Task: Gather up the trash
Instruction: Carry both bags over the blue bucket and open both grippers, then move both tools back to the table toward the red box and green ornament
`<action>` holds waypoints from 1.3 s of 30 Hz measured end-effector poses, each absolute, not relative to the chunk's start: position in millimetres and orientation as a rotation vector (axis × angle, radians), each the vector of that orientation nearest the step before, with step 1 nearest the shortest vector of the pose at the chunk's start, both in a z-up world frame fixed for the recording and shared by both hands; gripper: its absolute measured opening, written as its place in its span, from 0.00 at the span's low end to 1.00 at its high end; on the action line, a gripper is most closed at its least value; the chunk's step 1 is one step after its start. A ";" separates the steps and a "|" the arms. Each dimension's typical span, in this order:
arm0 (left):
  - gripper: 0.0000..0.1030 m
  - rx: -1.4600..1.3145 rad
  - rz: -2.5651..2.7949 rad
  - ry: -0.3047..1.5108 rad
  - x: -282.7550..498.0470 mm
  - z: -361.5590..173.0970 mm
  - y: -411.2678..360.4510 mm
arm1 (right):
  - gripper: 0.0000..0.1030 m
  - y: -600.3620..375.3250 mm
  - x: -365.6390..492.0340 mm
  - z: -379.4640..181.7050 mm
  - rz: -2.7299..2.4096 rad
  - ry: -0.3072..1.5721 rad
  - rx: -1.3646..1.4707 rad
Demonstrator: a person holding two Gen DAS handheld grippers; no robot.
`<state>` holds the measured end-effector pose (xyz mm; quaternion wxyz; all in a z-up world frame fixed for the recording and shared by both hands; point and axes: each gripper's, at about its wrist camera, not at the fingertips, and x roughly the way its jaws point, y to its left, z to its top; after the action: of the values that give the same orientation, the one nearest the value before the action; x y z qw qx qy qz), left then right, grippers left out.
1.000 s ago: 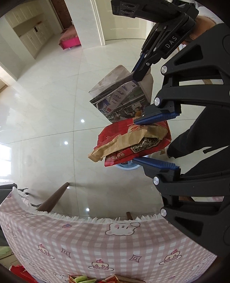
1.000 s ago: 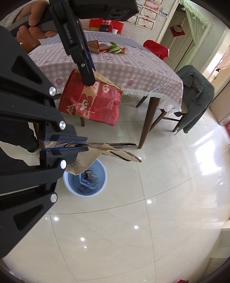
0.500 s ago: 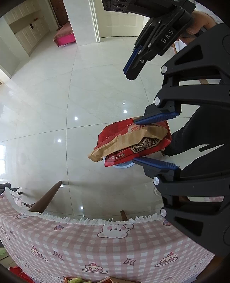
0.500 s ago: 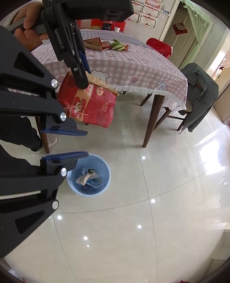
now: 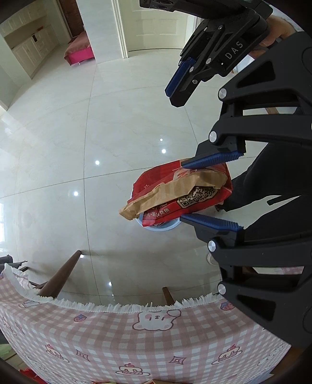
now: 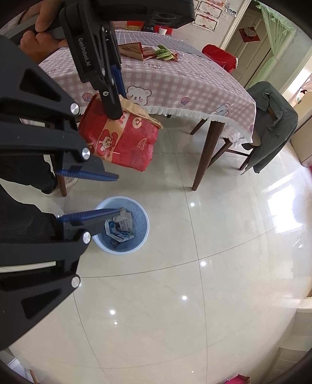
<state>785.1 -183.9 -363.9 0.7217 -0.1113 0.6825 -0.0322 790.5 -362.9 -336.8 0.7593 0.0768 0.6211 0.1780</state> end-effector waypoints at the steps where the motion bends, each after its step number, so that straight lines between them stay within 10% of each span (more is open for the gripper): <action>1: 0.37 -0.244 -0.074 1.508 785.2 -364.3 -184.0 | 0.23 -364.2 789.5 -336.5 0.385 1.352 0.170; 11: 0.38 -0.200 -0.100 1.487 791.4 -356.4 -194.5 | 0.26 -374.2 786.4 -330.0 0.353 1.330 0.189; 15: 0.61 -0.187 -0.110 1.449 793.1 -348.7 -197.5 | 0.26 -377.6 785.4 -328.6 0.340 1.323 0.195; 39: 0.66 -0.375 0.166 1.268 718.4 -289.4 -35.3 | 0.33 -222.2 775.1 -315.8 0.588 1.336 0.062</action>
<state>718.4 -35.3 -289.4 0.7861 -0.1738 0.5882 0.0768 775.1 -222.2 -315.8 0.7447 0.0282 0.6103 0.2685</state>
